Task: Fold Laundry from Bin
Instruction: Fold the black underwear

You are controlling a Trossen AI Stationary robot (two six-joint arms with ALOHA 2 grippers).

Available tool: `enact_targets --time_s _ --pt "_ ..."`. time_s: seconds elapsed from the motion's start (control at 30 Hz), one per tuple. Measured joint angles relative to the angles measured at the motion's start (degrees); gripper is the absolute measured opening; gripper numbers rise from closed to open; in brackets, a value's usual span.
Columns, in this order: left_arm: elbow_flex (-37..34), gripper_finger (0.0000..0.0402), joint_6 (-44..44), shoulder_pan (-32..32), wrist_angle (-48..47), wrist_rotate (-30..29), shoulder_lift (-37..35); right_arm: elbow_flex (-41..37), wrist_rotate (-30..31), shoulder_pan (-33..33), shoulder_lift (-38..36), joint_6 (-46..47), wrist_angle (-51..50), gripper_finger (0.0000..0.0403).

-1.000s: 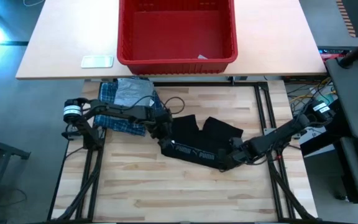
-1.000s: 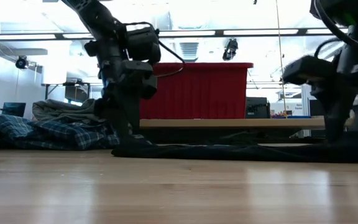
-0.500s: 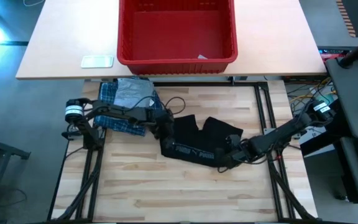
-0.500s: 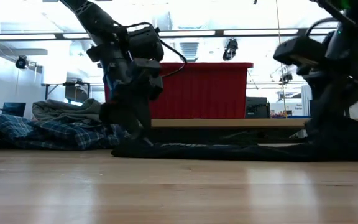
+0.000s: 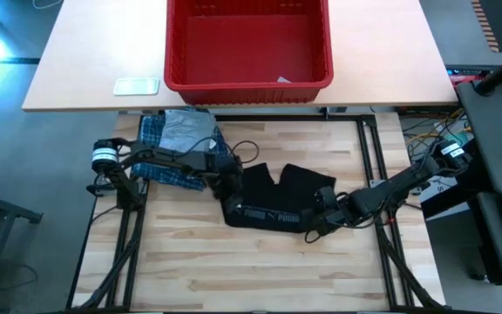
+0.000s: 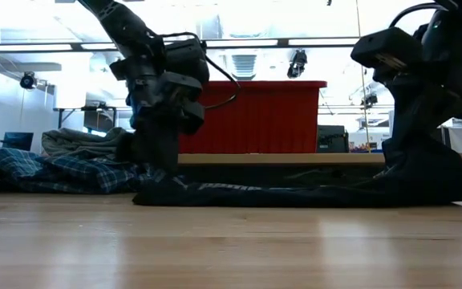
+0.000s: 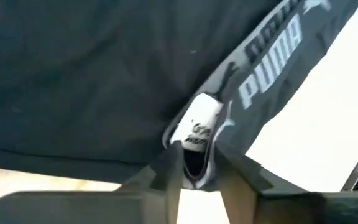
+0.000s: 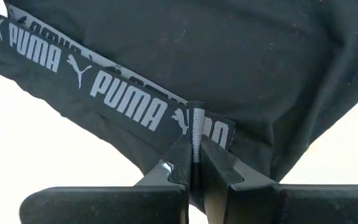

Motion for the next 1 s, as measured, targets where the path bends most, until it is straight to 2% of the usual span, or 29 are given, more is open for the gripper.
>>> enact_targets --time_s 0.3,0.37,0.47,0.6,0.7,0.8,0.9,0.93,1.0 --pt "-0.02 0.0232 -1.3 -0.78 -2.48 -2.11 -0.47 0.0 -0.07 0.0 -0.11 -1.29 -0.3 0.0013" --pt "-0.02 0.0254 -2.15 -1.38 -3.05 -3.21 -0.95 0.0 -0.16 0.0 -0.11 -1.64 -0.33 0.0013" --pt "-0.21 0.0261 -3.42 -2.95 -3.18 -3.54 -0.88 0.0 -0.14 0.0 -0.11 -2.28 -0.43 0.0013" --pt "-0.22 0.0237 -4.2 -4.75 -1.03 -3.59 0.62 0.0 0.85 0.0 -0.11 -2.63 -0.76 0.0013" --pt "-0.24 0.0198 -4.21 -5.43 0.78 -5.5 1.59 0.0 0.91 0.0 -0.13 -4.12 -0.74 0.0013" --pt "-0.22 0.0132 -3.97 -5.59 2.1 -6.27 2.0 0.0 0.93 0.0 -0.13 -6.87 -0.66 0.0013" --pt "-0.15 0.0038 -3.76 -5.35 3.67 -6.63 1.73 0.01 1.36 0.0 -0.27 -10.34 -0.64 0.0013" --pt "-0.15 0.002 -3.99 -5.22 3.85 -6.66 1.33 0.26 1.43 0.0 -0.31 -11.72 -0.94 0.0013" --pt "0.13 0.0014 -3.89 -5.16 3.0 -6.69 -0.05 1.65 1.66 0.46 -0.54 -15.66 -0.93 0.0013"
